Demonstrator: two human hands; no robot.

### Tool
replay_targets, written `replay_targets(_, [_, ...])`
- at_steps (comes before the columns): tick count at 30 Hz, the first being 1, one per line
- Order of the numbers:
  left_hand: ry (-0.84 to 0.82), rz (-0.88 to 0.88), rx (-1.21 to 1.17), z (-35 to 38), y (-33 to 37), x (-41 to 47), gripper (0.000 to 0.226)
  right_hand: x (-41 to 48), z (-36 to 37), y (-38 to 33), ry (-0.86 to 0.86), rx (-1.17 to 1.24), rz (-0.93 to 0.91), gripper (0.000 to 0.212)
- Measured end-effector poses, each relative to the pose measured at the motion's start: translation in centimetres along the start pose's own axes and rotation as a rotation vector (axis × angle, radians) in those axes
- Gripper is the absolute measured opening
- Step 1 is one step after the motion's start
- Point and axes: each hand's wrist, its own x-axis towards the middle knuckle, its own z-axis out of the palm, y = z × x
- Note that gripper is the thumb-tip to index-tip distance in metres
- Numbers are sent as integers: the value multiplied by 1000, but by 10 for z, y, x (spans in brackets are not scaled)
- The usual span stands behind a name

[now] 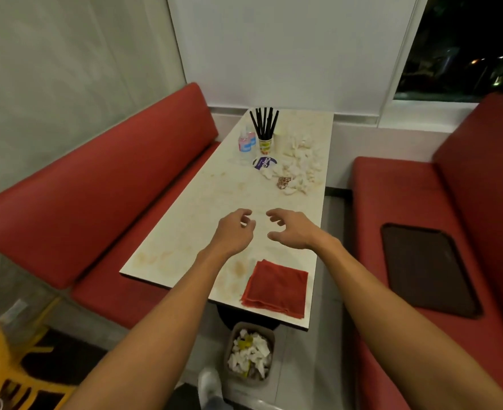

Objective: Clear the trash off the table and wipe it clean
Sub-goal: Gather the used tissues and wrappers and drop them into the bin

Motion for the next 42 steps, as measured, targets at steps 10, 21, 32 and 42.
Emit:
replay_targets(10, [-117, -34, -117, 20, -33, 160, 42, 134, -5, 47, 64, 7, 184, 65])
replay_targets(21, [-348, -125, -127, 26, -55, 309, 39, 231, -16, 73, 209, 106, 466, 59])
replay_targets(32, [-363, -242, -137, 66, -49, 378, 43, 326, -37, 127, 256, -259, 383, 48])
replay_targets(42, [-319, -327, -157, 99, -58, 403, 41, 371, -28, 169, 98, -662, 204, 48])
